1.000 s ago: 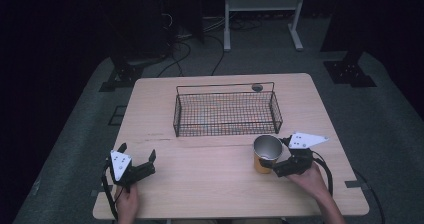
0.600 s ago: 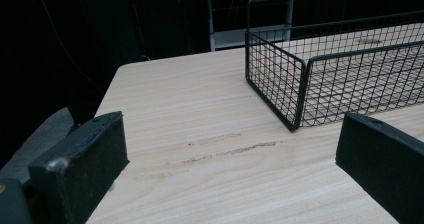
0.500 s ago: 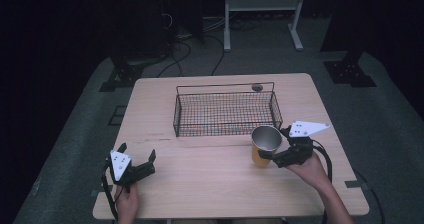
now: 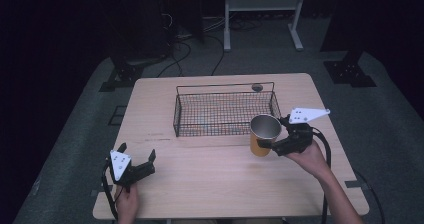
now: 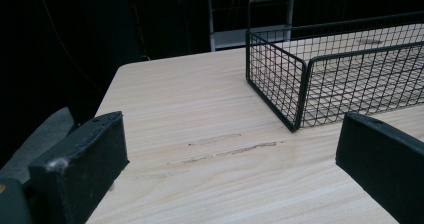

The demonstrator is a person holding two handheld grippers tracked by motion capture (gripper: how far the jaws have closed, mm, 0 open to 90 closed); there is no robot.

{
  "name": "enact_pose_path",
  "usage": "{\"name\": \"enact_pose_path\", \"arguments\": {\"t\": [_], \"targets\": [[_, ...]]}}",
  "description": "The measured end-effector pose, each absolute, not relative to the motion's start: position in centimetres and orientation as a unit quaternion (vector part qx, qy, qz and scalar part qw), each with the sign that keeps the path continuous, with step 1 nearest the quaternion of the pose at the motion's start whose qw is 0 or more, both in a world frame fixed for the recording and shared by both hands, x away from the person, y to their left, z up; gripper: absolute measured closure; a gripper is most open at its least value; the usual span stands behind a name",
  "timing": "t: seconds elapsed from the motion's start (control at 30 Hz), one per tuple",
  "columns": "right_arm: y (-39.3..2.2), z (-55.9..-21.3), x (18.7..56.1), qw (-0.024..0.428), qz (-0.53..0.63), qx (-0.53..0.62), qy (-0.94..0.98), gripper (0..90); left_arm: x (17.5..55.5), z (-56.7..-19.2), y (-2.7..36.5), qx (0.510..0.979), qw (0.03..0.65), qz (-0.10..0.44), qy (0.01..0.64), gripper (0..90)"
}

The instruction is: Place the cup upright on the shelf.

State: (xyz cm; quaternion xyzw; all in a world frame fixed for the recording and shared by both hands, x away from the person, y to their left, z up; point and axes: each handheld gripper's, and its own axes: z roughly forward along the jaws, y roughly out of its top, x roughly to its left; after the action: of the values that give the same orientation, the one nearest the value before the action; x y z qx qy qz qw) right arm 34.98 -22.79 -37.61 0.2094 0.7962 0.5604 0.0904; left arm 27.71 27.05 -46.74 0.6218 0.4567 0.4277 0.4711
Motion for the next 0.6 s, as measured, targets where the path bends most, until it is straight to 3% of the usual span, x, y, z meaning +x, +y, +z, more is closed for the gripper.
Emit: {"name": "enact_pose_path", "arguments": {"t": [0.6], "targets": [[-21.5,-34.8,37.3,0.084,0.553,0.200,0.804,13.1,27.7,-46.7,27.0,0.621,0.471,0.428,0.457,0.0]]}}
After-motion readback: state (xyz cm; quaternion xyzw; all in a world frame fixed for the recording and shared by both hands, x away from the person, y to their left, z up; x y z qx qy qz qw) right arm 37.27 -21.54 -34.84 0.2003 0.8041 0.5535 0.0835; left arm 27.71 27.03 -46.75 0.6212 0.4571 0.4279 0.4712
